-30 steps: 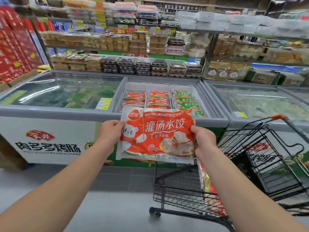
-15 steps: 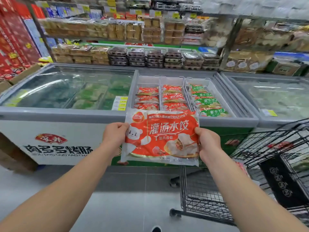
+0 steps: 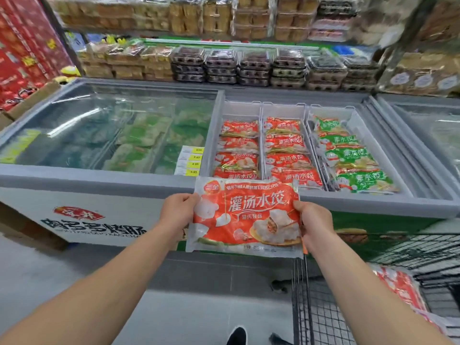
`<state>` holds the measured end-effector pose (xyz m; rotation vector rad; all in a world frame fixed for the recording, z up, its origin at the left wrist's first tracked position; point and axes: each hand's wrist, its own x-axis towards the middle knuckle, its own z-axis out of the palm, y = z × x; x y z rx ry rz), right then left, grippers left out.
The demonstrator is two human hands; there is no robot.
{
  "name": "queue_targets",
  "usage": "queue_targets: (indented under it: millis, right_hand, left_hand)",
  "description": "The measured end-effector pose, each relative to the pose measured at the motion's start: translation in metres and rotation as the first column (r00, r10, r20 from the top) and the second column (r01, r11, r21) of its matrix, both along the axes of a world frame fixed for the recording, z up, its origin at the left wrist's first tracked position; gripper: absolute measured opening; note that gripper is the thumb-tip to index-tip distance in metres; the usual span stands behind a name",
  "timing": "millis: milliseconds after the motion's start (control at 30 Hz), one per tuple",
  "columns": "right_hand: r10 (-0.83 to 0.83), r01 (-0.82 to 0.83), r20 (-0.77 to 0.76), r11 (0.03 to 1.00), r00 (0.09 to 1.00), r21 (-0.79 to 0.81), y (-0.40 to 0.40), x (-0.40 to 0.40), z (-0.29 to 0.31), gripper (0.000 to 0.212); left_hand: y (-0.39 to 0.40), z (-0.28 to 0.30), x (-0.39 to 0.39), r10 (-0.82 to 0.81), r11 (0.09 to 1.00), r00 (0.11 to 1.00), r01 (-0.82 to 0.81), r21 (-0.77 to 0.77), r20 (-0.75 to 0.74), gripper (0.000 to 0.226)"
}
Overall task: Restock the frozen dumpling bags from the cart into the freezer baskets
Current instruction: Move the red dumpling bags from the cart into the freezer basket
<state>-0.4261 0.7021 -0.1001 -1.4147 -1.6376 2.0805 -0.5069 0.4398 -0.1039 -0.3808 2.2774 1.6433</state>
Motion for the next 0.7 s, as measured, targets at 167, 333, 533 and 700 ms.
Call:
queue_targets:
  millis: [167, 333, 533, 700]
  right_hand:
    - [0.019, -0.019, 0.026, 1.0, 0.999, 0.009, 0.011, -0.063, -0.001, 0.007]
    - [0.013, -0.013, 0.032, 1.0, 0.999, 0.014, 0.021, -0.125, -0.002, 0.004]
    - [-0.019, 0.014, 0.041, 0.994, 0.999, 0.111, 0.034, -0.209, -0.007, 0.004]
    - [-0.051, 0.043, 0.062, 0.993, 0.997, 0.114, 0.049, -0.264, -0.013, 0.01]
  left_hand:
    - [0.015, -0.013, -0.06, 0.047, 0.999, 0.996, -0.047, -0.005, 0.074, 0.036]
    - [0.03, -0.02, -0.131, 0.039, 0.999, 0.998, -0.039, 0.013, 0.049, 0.031]
    - [0.051, -0.027, -0.229, -0.024, 0.999, 0.999, 0.022, 0.049, 0.038, 0.03]
    - [0.07, -0.032, -0.294, -0.087, 0.993, 0.992, 0.079, 0.083, 0.096, 0.027]
